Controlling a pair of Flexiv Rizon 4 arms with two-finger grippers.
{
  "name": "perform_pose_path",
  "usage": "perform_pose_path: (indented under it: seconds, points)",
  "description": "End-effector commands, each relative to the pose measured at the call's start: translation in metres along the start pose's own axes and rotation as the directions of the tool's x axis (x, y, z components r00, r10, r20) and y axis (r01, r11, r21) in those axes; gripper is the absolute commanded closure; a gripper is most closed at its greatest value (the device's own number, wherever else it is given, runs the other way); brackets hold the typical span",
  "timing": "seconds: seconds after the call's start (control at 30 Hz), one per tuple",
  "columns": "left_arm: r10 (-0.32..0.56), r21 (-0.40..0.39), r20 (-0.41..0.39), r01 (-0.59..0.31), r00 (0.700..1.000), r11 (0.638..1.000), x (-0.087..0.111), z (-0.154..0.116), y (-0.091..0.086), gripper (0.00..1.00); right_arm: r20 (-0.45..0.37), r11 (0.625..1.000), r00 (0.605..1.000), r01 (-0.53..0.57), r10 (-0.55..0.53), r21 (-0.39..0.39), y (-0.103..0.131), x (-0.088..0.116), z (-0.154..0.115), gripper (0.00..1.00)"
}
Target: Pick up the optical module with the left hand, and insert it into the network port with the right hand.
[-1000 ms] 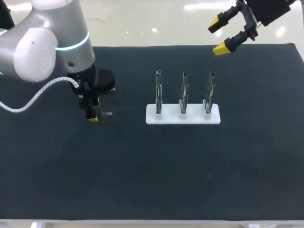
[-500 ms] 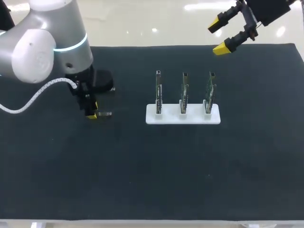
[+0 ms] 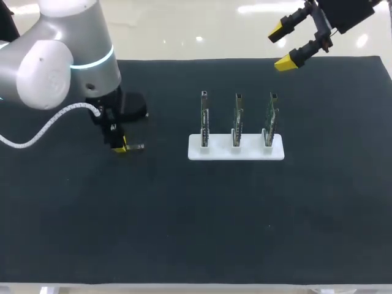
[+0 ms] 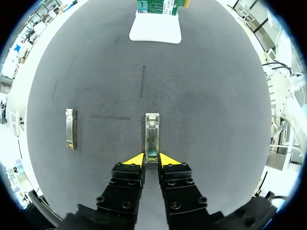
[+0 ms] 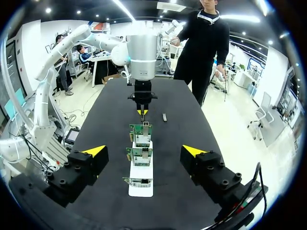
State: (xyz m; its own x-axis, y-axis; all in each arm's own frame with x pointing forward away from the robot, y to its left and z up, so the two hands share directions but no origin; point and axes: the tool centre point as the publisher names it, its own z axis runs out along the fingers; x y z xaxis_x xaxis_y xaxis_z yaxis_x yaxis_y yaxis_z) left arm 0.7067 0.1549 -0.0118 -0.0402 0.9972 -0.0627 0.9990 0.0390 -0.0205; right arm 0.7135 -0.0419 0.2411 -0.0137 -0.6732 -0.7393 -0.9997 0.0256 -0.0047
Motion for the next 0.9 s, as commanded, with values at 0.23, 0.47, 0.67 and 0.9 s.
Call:
perform_pose_path:
  seconds: [0.23, 0.47, 0.67, 0.9]
  points:
    - [-0.004, 0.004, 0.024, 0.004, 1.0, 1.0, -0.002, -0.009, 0.001, 1.0, 0.002, 1.0, 1.0, 0.001, -0.001, 0.001, 0.0, 0.0, 0.0, 0.0]
    - [0.038, -0.005, 0.152, -0.037, 0.988, 0.999, -0.006, -0.045, -0.001, 1.0, 0.002, 1.0, 1.0, 0.001, -0.001, 0.001, 0.0, 0.0, 0.0, 0.0]
    - [0.129, -0.06, 0.355, -0.115, 0.926, 0.992, -0.012, -0.09, -0.009, 1.0, 0.002, 1.0, 1.0, 0.001, -0.001, 0.001, 0.0, 0.0, 0.0, 0.0]
    - [0.215, -0.124, 0.599, -0.176, 0.772, 0.977, -0.025, -0.154, -0.027, 1.0, 0.002, 1.0, 1.0, 0.001, -0.001, 0.001, 0.0, 0.0, 0.0, 0.0]
